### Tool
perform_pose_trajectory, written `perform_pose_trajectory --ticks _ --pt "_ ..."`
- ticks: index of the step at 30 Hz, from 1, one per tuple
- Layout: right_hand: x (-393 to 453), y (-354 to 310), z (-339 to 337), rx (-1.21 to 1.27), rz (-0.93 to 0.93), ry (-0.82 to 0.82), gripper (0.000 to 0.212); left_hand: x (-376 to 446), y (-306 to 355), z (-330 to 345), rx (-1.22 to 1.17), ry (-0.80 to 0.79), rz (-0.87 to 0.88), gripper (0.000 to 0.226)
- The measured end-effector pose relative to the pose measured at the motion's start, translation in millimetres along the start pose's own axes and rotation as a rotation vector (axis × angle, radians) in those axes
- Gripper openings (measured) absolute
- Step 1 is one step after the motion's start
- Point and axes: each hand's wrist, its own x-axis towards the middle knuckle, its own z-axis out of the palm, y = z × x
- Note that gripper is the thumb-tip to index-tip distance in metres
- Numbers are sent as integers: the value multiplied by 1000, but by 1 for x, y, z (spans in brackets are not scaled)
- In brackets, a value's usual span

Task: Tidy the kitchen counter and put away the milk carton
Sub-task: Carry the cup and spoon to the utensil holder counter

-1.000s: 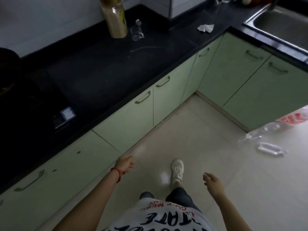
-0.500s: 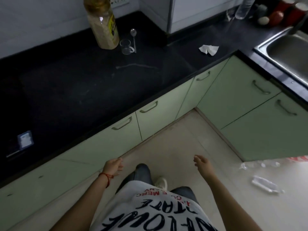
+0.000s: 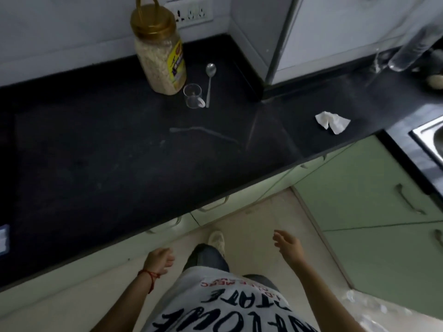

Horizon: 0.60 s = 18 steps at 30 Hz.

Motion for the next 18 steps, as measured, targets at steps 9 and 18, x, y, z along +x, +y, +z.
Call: perform_pose_trajectory --ticks 9,18 --pt "29 -150 -29 96 -375 -122 19 -2 39 23 -208 22 -83 18" --pt "135 -330 -2 -14 -608 -138 21 -24 52 44 -453 202 -120 31"
